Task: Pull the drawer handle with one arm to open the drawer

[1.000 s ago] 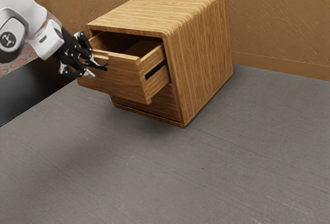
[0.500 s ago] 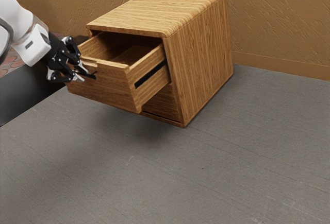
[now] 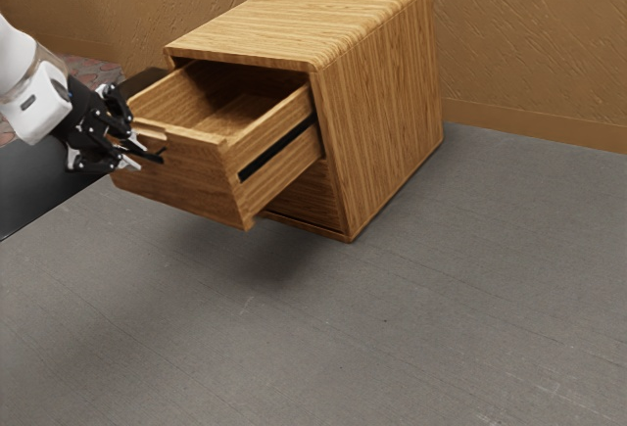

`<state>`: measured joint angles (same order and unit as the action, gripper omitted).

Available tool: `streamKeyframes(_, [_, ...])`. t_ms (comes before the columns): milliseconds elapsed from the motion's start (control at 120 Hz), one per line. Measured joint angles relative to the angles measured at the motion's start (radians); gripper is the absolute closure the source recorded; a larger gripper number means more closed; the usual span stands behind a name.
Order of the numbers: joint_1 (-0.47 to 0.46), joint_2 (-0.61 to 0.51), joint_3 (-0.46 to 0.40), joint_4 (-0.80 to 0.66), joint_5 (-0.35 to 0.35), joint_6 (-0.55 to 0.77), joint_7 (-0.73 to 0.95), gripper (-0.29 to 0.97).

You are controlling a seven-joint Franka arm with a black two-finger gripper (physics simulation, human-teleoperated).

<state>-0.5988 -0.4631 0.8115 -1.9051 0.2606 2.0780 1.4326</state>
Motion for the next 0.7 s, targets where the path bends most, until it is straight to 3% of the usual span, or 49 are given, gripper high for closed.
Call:
streamKeyframes(350, [0.178, -0.094, -0.153, -0.113, 0.013, -0.001, -0.014, 0.6])
streamKeyframes(700, [0.235, -0.132, -0.202, -0.153, 0.014, -0.005, -0.025, 0.59])
